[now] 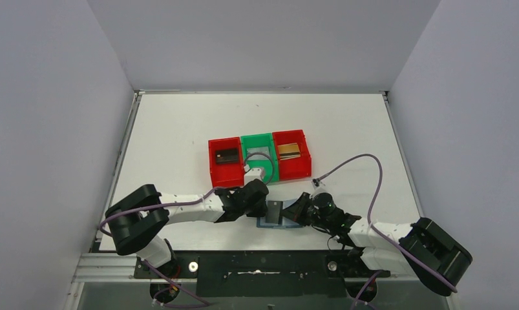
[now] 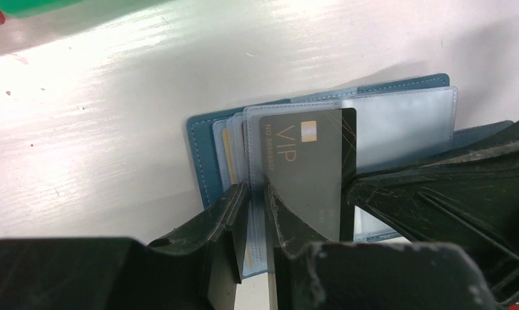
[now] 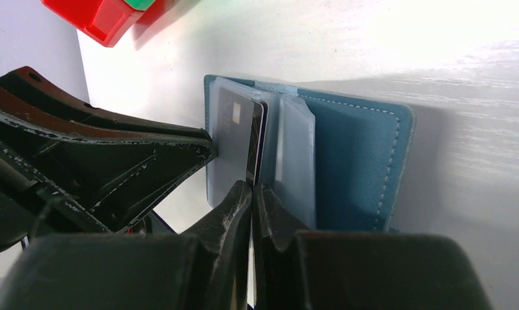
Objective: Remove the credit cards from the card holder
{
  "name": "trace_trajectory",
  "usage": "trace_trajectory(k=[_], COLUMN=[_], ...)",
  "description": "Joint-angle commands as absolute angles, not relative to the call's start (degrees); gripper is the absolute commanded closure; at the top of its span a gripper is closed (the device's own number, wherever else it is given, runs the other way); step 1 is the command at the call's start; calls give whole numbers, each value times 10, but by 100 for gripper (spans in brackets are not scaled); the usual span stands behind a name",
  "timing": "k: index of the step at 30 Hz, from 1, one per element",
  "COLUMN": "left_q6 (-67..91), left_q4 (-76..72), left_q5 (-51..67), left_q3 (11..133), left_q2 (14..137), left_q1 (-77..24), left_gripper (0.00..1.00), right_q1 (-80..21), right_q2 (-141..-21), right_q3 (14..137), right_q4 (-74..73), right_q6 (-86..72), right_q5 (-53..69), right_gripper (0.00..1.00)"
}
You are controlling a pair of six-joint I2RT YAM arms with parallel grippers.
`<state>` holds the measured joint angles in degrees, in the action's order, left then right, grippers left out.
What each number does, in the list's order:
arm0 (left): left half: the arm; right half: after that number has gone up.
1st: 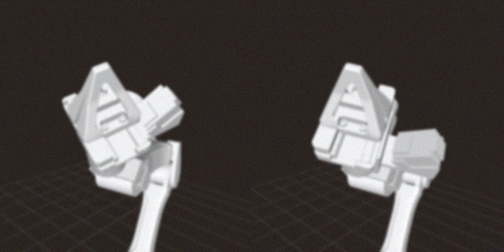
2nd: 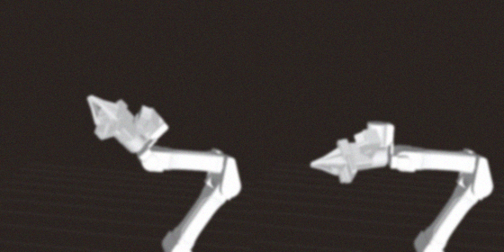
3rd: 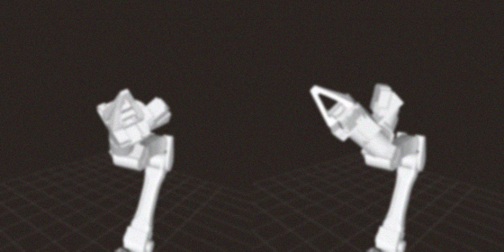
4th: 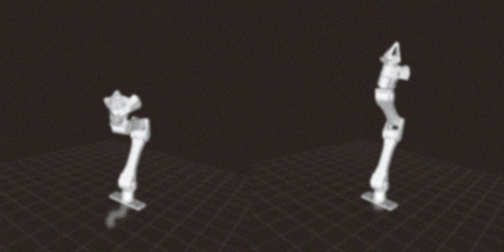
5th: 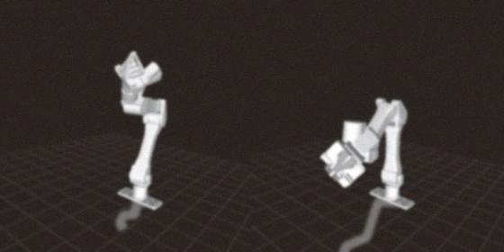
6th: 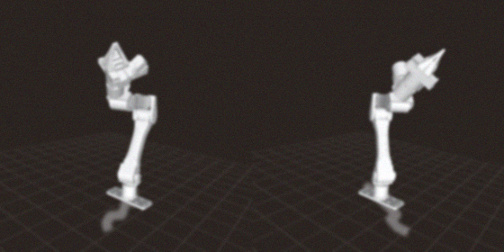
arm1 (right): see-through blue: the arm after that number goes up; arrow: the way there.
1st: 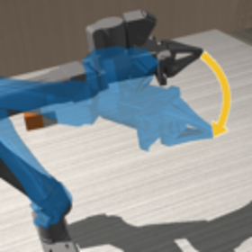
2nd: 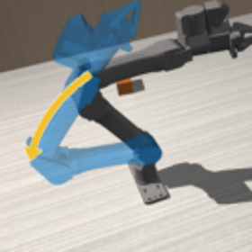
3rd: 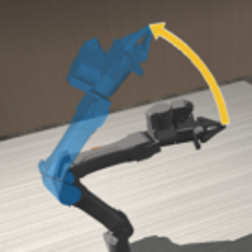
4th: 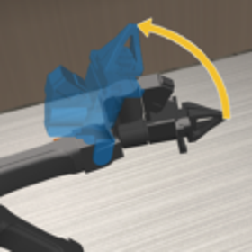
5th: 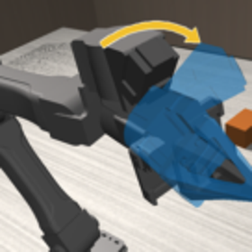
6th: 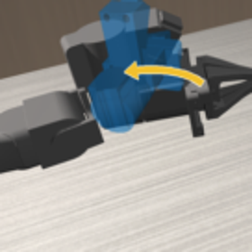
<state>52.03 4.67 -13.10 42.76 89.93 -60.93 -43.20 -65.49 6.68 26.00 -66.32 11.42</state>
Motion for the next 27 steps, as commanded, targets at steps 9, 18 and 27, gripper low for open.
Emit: trace_trajectory(k=[9,18,27], left_q6=[497,495,491], left_q4=[109,112,109], left_q5=[-151,-150,-147], left_q3=[422,422,424], left_q2=[923,908,902], left_q1=[-612,-613,-613], left_gripper=[86,87,87], right_q1=[-427,-427,-427], right_q2=[-642,-657,-675], right_q3=[59,64,83], right_q4=[254,241,236], right_q6=[-669,-690,-650], right_q5=[96,63,80], right_gripper=[96,76,75])
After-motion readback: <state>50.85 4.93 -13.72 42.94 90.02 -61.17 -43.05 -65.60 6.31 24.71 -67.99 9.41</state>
